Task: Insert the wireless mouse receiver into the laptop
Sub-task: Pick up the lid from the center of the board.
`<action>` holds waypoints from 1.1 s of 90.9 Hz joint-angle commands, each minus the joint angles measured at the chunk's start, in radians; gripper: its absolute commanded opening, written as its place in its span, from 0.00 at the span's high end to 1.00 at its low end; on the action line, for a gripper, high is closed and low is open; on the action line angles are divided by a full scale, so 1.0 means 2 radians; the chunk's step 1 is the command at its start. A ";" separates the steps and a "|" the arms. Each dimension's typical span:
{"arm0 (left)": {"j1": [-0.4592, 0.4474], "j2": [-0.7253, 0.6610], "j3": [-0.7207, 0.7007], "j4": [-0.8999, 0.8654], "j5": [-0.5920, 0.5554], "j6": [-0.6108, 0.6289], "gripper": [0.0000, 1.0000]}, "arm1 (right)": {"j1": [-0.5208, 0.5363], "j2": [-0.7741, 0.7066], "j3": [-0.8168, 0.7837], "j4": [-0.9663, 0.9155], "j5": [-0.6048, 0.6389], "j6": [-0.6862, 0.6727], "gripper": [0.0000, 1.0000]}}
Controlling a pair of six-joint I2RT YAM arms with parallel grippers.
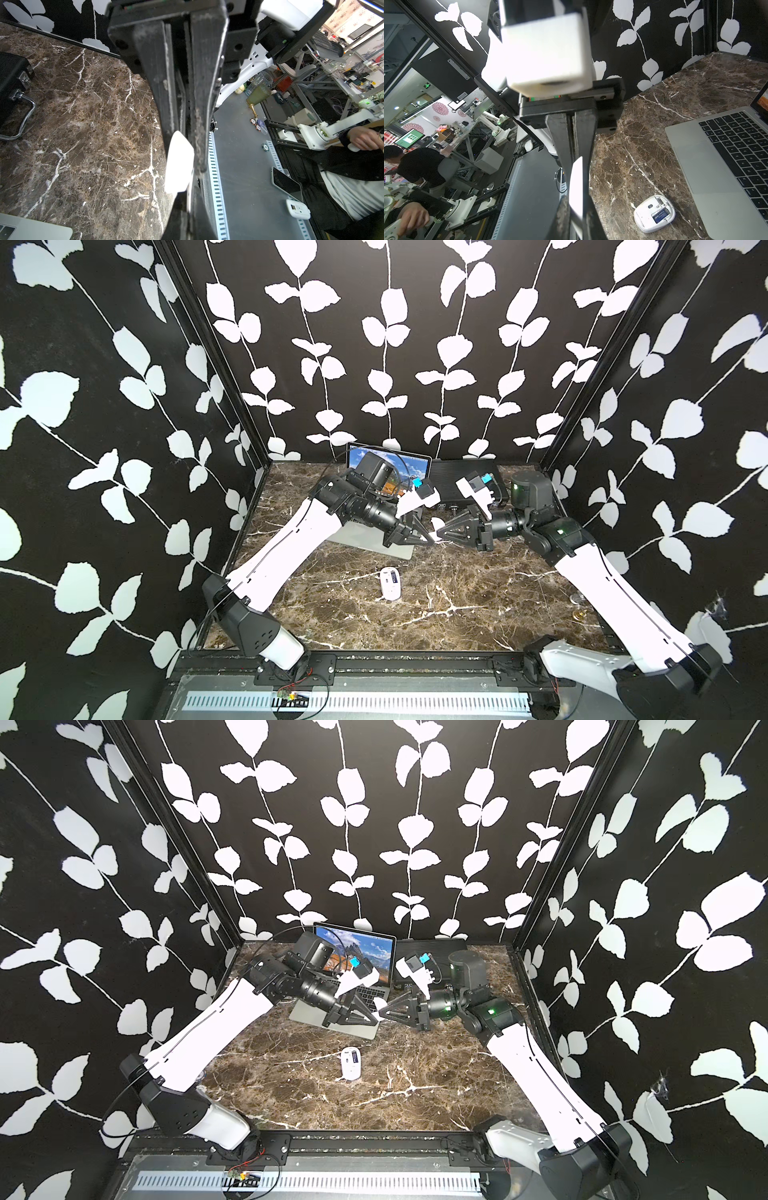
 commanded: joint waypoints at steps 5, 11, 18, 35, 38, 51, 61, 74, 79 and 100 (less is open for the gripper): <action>0.002 -0.004 0.009 -0.021 -0.026 0.013 1.00 | 0.004 -0.008 0.004 0.048 -0.014 0.030 0.79; 0.002 -0.004 0.009 -0.022 -0.027 0.015 1.00 | 0.004 -0.008 0.004 0.055 -0.016 0.037 0.78; 0.002 -0.004 0.011 -0.023 -0.027 0.016 1.00 | 0.004 -0.006 0.004 0.058 -0.021 0.043 0.78; 0.002 -0.005 0.009 -0.024 -0.027 0.016 1.00 | 0.004 -0.005 0.001 0.055 -0.032 0.042 0.91; 0.002 -0.005 0.009 -0.024 -0.029 0.017 1.00 | 0.005 -0.005 0.001 0.054 -0.032 0.042 0.95; 0.002 -0.008 0.006 -0.025 -0.047 0.014 0.80 | 0.004 -0.005 0.000 0.056 -0.034 0.042 1.00; 0.002 -0.019 -0.008 -0.014 -0.086 -0.001 0.53 | 0.004 -0.008 -0.001 0.057 -0.029 0.042 1.00; 0.002 -0.058 -0.069 0.032 -0.194 -0.066 0.22 | -0.002 -0.018 -0.010 0.033 -0.001 0.022 1.00; 0.002 -0.085 -0.109 0.073 -0.245 -0.101 0.15 | -0.008 -0.023 -0.019 0.032 0.012 0.022 1.00; 0.002 -0.212 -0.268 0.130 -0.411 -0.192 0.01 | -0.047 -0.067 -0.102 0.012 0.096 0.039 1.00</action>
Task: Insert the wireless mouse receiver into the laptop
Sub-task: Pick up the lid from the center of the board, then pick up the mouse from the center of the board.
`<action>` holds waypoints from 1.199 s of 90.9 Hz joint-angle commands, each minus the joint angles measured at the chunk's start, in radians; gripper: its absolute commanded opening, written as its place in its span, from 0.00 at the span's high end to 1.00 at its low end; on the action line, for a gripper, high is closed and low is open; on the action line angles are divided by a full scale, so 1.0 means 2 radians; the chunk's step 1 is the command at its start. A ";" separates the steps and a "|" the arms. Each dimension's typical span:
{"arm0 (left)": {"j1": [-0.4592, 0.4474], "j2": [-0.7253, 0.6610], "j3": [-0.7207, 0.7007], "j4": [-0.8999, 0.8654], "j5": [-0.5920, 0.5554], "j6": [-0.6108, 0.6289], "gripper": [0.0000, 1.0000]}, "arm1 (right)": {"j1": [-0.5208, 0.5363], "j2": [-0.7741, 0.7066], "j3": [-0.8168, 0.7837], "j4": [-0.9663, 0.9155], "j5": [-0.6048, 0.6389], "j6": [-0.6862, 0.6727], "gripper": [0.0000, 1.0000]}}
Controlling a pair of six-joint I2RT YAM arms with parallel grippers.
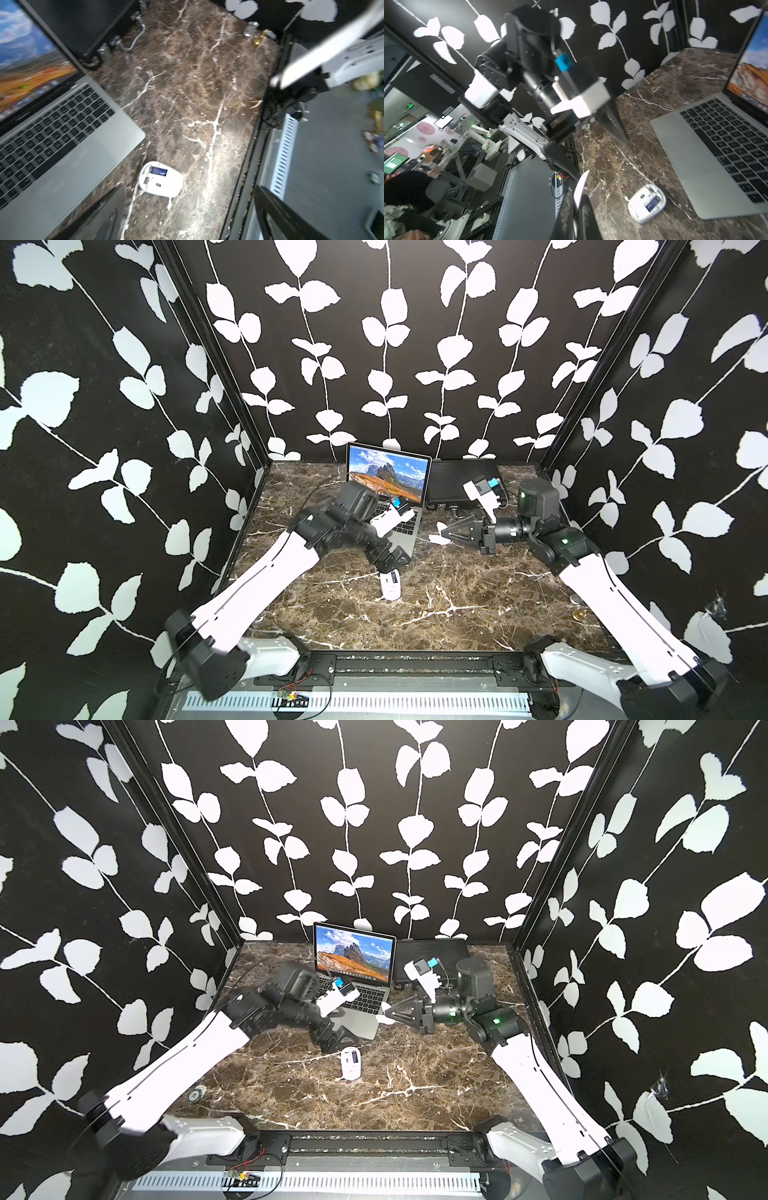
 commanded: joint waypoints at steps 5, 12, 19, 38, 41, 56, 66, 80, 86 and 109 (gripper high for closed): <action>0.015 -0.063 -0.092 0.046 -0.139 -0.131 0.01 | -0.022 -0.038 -0.057 -0.012 0.065 0.009 1.00; 0.015 -0.067 -0.131 0.056 -0.144 -0.216 0.01 | -0.027 -0.046 -0.076 -0.028 0.075 -0.007 1.00; -0.001 -0.082 -0.172 0.062 -0.200 -0.299 0.01 | -0.032 -0.045 -0.085 -0.031 0.078 -0.013 1.00; -0.124 -0.098 -0.253 0.076 -0.367 -0.503 0.01 | -0.041 -0.008 -0.074 -0.028 0.073 -0.031 1.00; -0.150 -0.087 -0.259 0.092 -0.382 -0.523 0.01 | -0.042 -0.002 -0.071 -0.026 0.072 -0.032 1.00; -0.203 0.044 -0.208 0.082 -0.421 -0.577 0.01 | -0.045 0.013 -0.066 -0.004 0.076 -0.020 1.00; -0.208 0.109 -0.194 0.117 -0.402 -0.583 0.01 | -0.047 0.014 -0.066 0.002 0.076 -0.018 1.00; -0.211 0.173 -0.166 0.111 -0.405 -0.582 0.01 | -0.053 0.016 -0.068 0.004 0.076 -0.017 1.00; -0.210 0.194 -0.161 0.111 -0.409 -0.583 0.01 | -0.053 0.017 -0.069 0.005 0.075 -0.017 1.00; -0.211 0.248 -0.136 0.104 -0.393 -0.576 0.01 | -0.056 0.025 -0.068 0.004 0.072 -0.018 1.00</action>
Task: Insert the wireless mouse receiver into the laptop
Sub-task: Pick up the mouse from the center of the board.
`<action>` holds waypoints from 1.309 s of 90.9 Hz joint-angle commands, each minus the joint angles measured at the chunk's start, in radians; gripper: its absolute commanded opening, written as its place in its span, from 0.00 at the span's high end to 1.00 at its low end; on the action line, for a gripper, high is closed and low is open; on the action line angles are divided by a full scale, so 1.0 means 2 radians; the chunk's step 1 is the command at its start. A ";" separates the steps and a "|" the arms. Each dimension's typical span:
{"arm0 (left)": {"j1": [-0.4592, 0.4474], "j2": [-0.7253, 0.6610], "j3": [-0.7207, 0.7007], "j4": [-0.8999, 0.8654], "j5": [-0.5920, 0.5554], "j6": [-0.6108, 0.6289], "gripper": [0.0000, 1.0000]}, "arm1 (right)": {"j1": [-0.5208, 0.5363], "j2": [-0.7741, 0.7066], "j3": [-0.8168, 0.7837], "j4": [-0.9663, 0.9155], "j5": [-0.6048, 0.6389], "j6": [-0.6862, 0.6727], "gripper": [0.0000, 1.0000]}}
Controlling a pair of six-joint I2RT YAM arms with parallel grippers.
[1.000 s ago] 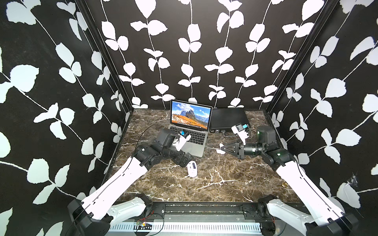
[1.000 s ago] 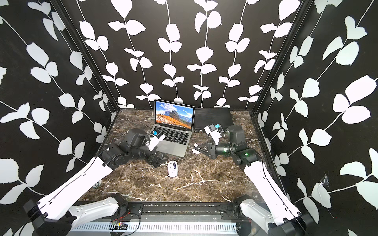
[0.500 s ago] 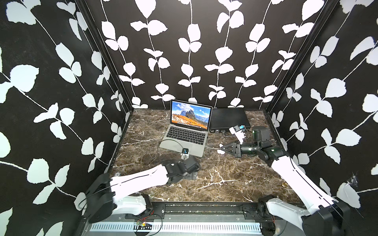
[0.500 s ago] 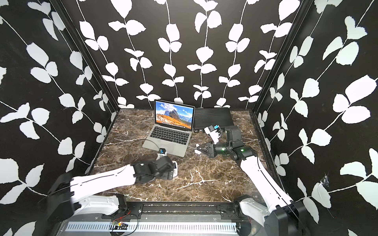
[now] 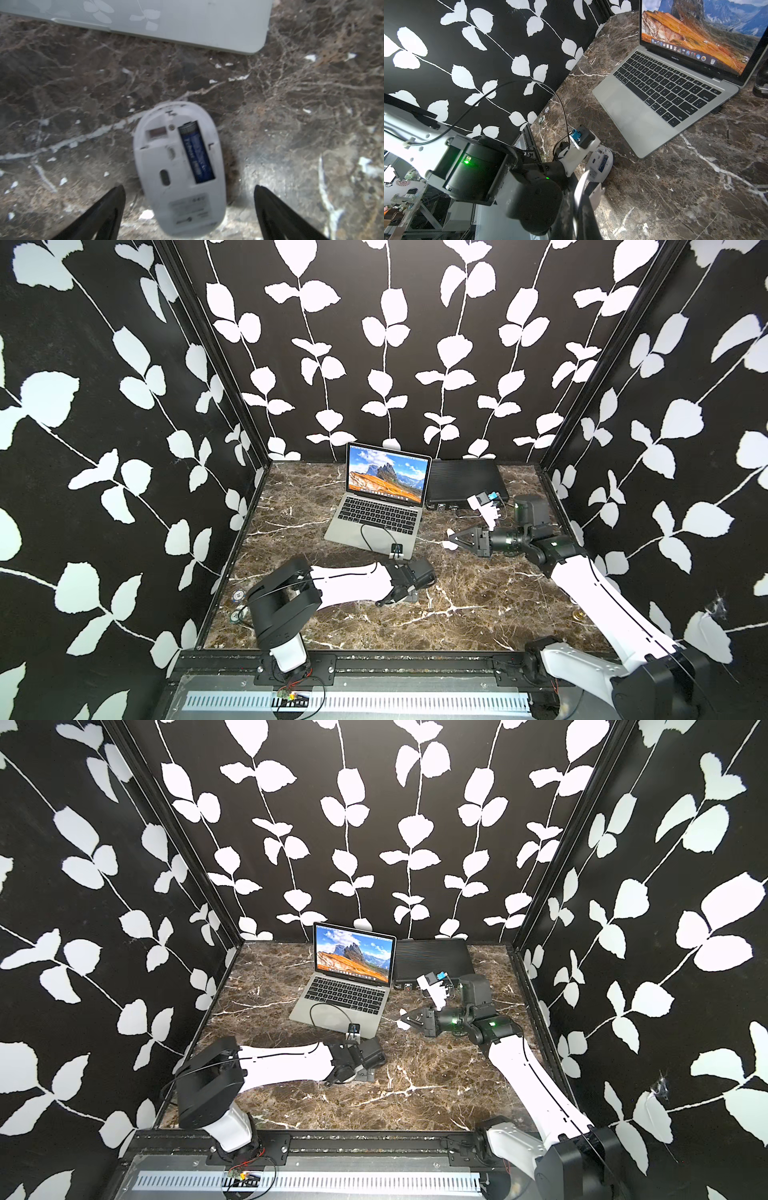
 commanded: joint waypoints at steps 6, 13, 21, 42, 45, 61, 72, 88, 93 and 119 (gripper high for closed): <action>-0.003 0.012 0.001 -0.025 -0.001 -0.011 0.02 | -0.004 0.004 0.010 0.015 -0.003 -0.002 1.00; -0.003 0.009 -0.010 -0.026 -0.002 -0.017 0.05 | -0.004 0.005 0.008 0.018 -0.004 -0.001 1.00; -0.003 0.007 -0.017 -0.024 0.000 -0.012 0.11 | -0.005 0.007 0.007 0.019 -0.004 -0.001 1.00; 0.005 0.013 -0.036 -0.021 0.015 0.024 0.23 | -0.008 0.007 0.008 0.020 -0.006 0.001 1.00; 0.008 0.010 -0.043 -0.012 0.021 0.029 0.25 | -0.008 0.007 0.007 0.020 -0.006 0.001 1.00; 0.022 0.016 -0.043 0.004 0.046 0.082 0.32 | -0.008 0.011 0.008 0.021 -0.008 0.002 1.00; 0.037 0.015 -0.060 0.027 0.075 0.120 0.43 | -0.010 0.010 0.007 0.025 -0.009 0.007 1.00; 0.052 -0.012 -0.057 0.037 0.114 0.229 0.45 | -0.017 0.013 0.004 0.048 -0.021 0.031 1.00; 0.059 -0.026 -0.055 0.041 0.128 0.263 0.45 | -0.019 0.011 0.004 0.053 -0.023 0.038 1.00; 0.113 -0.141 -0.012 0.036 0.241 0.453 0.46 | -0.036 -0.017 0.010 0.095 -0.035 0.113 1.00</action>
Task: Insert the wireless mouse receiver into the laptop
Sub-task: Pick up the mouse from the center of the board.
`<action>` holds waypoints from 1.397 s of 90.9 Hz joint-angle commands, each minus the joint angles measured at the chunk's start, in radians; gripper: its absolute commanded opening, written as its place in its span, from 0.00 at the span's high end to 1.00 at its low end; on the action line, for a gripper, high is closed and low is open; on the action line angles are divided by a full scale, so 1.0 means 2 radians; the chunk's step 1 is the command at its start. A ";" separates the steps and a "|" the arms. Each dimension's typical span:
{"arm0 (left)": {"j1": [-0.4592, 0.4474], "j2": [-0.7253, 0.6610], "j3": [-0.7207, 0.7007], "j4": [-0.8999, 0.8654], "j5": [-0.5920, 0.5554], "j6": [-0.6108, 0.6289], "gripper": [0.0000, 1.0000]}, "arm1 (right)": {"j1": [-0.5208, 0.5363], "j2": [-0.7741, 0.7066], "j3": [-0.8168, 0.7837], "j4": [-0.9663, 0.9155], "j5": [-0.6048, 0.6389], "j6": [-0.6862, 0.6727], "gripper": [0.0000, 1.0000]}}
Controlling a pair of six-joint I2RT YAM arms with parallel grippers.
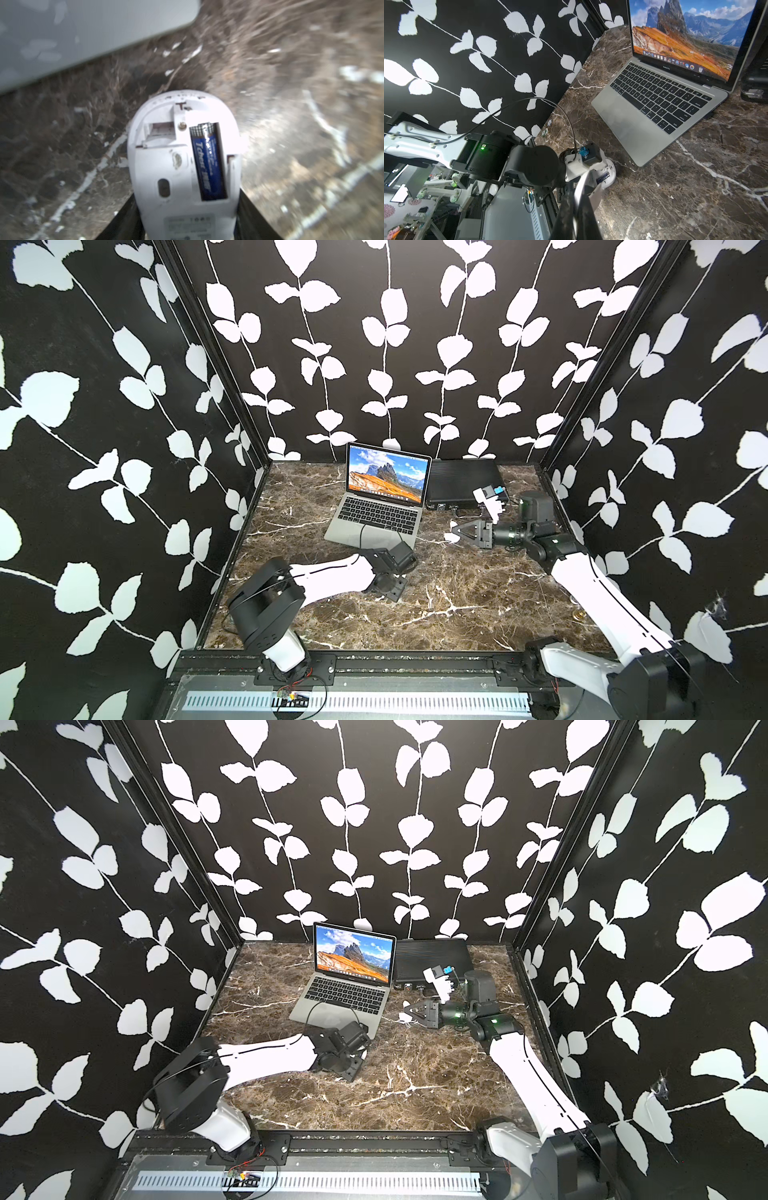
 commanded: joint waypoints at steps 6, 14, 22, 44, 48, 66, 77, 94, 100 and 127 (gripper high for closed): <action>0.033 -0.090 0.049 -0.011 0.117 0.153 0.46 | -0.013 -0.026 0.010 0.060 -0.027 0.070 1.00; 0.046 -0.112 0.083 -0.038 0.149 0.218 0.45 | -0.014 -0.030 0.008 0.107 -0.045 0.120 1.00; 0.059 -0.111 0.127 -0.083 0.177 0.271 0.44 | -0.013 -0.023 0.003 0.173 -0.075 0.186 1.00; 0.077 -0.121 0.182 -0.087 0.219 0.416 0.37 | 0.023 -0.022 0.029 0.194 -0.092 0.255 1.00; 0.081 -0.120 0.188 -0.090 0.223 0.442 0.37 | 0.028 -0.021 0.036 0.187 -0.092 0.261 1.00; 0.117 -0.119 0.209 -0.078 0.262 0.520 0.36 | 0.051 -0.012 0.036 0.233 -0.086 0.334 1.00; 0.119 -0.106 0.231 -0.083 0.269 0.548 0.36 | 0.067 -0.007 0.038 0.235 -0.075 0.345 1.00; 0.119 -0.097 0.242 -0.082 0.273 0.563 0.38 | 0.093 0.012 0.036 0.257 -0.056 0.363 1.00; 0.119 -0.098 0.243 -0.079 0.278 0.562 0.38 | 0.093 0.015 0.034 0.256 -0.053 0.361 1.00; 0.119 -0.106 0.237 -0.070 0.295 0.550 0.40 | 0.093 0.015 0.040 0.233 -0.044 0.350 1.00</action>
